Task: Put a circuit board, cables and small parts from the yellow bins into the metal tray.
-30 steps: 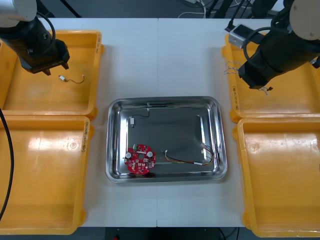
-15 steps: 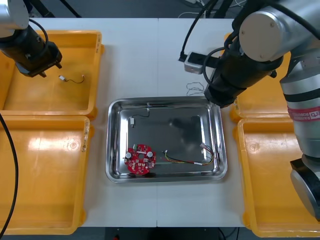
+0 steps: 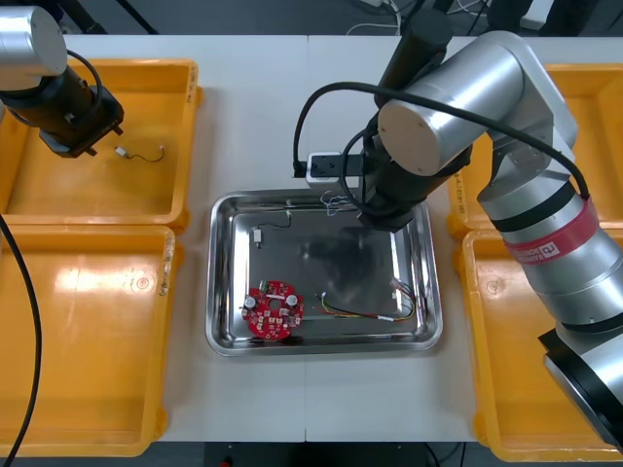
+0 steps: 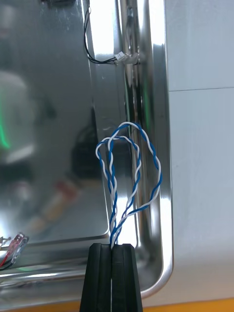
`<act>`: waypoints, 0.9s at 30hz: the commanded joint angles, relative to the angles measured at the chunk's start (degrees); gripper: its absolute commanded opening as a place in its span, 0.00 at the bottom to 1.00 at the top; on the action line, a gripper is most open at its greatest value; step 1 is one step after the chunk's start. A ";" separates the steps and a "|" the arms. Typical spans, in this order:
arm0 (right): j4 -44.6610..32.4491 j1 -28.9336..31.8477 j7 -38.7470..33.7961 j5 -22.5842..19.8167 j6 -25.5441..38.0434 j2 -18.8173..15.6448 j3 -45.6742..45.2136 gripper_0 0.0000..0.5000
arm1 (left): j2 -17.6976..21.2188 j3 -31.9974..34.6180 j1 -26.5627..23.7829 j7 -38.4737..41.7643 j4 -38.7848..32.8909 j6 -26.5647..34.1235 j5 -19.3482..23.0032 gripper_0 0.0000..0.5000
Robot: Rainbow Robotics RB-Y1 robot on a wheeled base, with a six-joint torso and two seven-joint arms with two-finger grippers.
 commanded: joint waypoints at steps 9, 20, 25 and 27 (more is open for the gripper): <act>2.82 3.12 1.96 3.27 -8.30 -0.02 5.78 0.00 | -2.49 -3.48 -2.42 1.48 1.38 -3.22 0.41 1.00; 2.91 6.90 2.93 4.85 -11.72 -1.17 7.45 0.00 | -3.02 -6.03 -1.81 1.92 1.38 -3.66 0.32 1.00; 2.91 8.39 3.46 4.85 -16.29 -2.75 8.51 0.00 | -3.02 -7.08 -1.28 1.92 1.38 -3.83 0.24 1.00; 2.91 8.39 3.46 4.94 -16.47 -2.92 8.51 0.00 | -3.02 -7.17 -1.28 1.92 1.38 -3.83 0.32 1.00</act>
